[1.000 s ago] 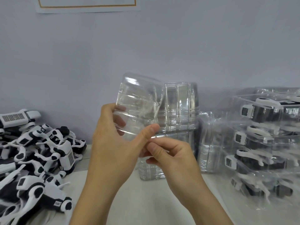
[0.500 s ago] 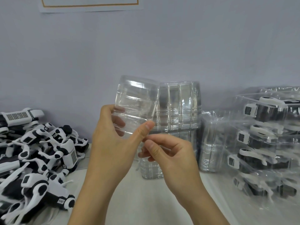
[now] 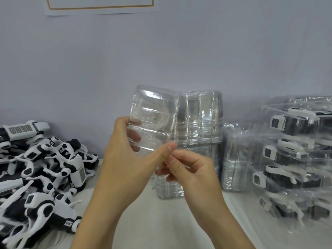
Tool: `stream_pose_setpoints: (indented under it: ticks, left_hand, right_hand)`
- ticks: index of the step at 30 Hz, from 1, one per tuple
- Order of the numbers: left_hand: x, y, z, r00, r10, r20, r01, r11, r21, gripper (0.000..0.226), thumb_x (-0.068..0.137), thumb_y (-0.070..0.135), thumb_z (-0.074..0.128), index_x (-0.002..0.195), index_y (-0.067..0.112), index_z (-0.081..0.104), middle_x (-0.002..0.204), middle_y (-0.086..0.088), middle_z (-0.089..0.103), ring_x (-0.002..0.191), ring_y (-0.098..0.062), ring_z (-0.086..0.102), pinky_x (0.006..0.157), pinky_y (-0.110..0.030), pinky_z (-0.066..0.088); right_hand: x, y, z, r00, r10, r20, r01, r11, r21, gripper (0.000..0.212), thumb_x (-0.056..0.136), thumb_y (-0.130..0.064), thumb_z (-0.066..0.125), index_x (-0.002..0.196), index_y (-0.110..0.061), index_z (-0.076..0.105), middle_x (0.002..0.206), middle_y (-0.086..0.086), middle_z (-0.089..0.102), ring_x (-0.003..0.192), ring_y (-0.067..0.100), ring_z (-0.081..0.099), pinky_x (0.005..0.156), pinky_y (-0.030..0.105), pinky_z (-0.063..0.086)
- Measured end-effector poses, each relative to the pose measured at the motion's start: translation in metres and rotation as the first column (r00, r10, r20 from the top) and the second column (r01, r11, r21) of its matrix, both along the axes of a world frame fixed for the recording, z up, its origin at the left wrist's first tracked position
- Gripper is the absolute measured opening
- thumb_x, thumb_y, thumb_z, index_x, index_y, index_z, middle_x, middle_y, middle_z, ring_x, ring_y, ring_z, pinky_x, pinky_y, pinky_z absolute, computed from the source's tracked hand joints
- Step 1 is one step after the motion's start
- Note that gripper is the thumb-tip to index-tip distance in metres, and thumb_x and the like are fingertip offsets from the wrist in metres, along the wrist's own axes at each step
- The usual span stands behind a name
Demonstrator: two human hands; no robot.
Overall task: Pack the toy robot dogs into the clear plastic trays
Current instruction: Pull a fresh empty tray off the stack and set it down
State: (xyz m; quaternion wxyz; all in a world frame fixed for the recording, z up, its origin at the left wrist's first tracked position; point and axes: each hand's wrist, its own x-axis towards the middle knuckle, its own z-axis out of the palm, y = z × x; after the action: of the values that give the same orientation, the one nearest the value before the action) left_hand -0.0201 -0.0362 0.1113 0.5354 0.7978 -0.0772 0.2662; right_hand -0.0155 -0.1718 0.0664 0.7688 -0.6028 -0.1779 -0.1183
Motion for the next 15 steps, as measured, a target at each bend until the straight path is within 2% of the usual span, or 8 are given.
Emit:
stream_pose_setpoints:
  ticks: [4, 15]
  left_hand:
    - [-0.0008, 0.0012, 0.0004, 1.000, -0.015, -0.003, 0.015, 1.000, 0.022, 0.068, 0.046, 0.073, 0.065, 0.106, 0.049, 0.045, 0.099, 0.017, 0.053, 0.088, 0.003, 0.055, 0.065, -0.010, 0.041]
    - [0.0005, 0.0023, -0.0007, 1.000, -0.018, -0.002, 0.018, 0.999, 0.035, 0.059, 0.056, 0.065, 0.066, 0.108, 0.044, 0.045, 0.101, 0.013, 0.054, 0.091, -0.005, 0.058, 0.067, -0.013, 0.040]
  right_hand:
    - [-0.0001, -0.0005, -0.0006, 1.000, -0.006, 0.003, 0.006, 1.000, -0.002, 0.018, 0.095, -0.009, 0.065, 0.088, -0.018, 0.079, 0.080, 0.006, 0.075, 0.075, 0.018, 0.074, 0.064, 0.021, 0.051]
    - [-0.0006, -0.0001, -0.0020, 1.000, -0.007, 0.003, 0.007, 0.999, 0.033, 0.015, 0.093, -0.007, 0.068, 0.092, -0.017, 0.080, 0.081, 0.006, 0.076, 0.074, 0.019, 0.074, 0.063, 0.020, 0.052]
